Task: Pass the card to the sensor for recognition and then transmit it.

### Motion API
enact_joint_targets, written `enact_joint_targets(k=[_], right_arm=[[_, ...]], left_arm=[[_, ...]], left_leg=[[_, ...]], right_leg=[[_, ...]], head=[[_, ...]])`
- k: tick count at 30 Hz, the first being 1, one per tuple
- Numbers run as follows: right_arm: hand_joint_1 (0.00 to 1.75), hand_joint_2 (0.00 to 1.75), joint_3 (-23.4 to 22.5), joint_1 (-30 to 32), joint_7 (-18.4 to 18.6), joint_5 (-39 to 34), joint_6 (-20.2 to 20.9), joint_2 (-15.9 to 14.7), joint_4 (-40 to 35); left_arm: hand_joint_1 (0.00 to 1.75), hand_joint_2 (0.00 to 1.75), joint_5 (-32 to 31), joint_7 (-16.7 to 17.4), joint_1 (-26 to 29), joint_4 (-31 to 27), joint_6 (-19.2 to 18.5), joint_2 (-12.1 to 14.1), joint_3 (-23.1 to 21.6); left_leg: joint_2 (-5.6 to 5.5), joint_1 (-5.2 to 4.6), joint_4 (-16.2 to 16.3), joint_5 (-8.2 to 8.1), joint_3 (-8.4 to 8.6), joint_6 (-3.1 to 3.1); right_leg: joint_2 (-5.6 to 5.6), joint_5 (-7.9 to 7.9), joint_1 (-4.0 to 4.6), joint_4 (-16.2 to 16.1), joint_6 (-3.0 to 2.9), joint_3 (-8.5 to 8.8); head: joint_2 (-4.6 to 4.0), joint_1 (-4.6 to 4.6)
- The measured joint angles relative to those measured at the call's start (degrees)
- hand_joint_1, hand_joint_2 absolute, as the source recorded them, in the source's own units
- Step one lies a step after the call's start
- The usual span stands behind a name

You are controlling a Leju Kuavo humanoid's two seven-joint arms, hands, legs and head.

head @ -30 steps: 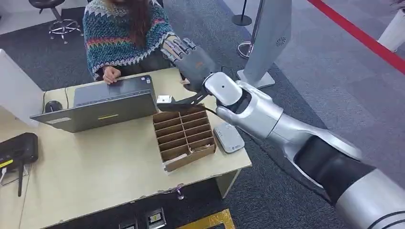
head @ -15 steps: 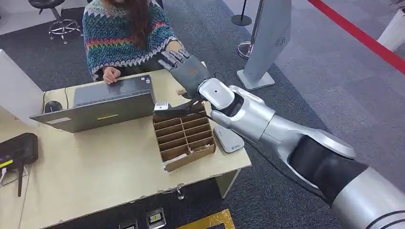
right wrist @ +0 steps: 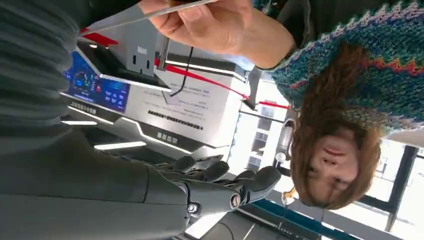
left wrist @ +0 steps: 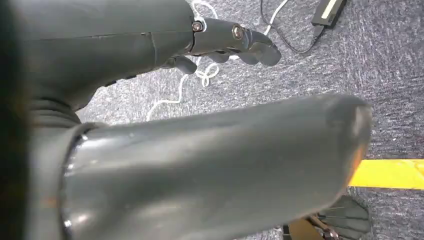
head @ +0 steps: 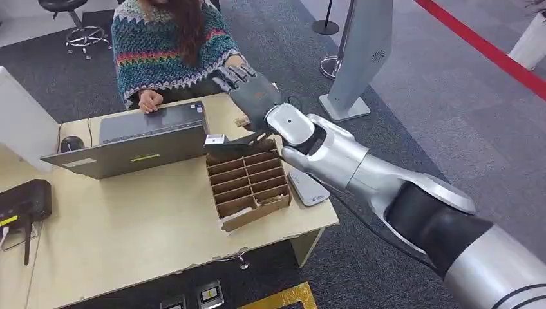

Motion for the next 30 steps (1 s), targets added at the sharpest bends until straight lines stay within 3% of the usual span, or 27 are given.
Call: enact_joint_targets(k=[12,30], right_arm=[[0.0,1.75,-4.13,0.01,-0.09,-6.49,0.83,-2.71,-1.82],[0.0,1.75,-6.62,2.15,0.11,-11.08,6.62,-7.98,-6.78]], left_arm=[[0.0,0.0,0.81,-1.22,0.73,0.0,-0.02,0.04,0.17],[0.0,0.0,0.72,-1.4,1.09,-0.02,-0.33,0.35,0.2]], left_leg=[[0.07,0.0,0.02,0.0,0.04,0.0],[0.12,0.0,0.02,0.0,0.08,0.0]], right_leg=[[0.09,0.0,-0.01,-0.01,0.0,-0.01],[0.17,0.01,-0.01,-0.01,0.0,-0.01]], head=[[0.0,0.0],[0.0,-0.02]])
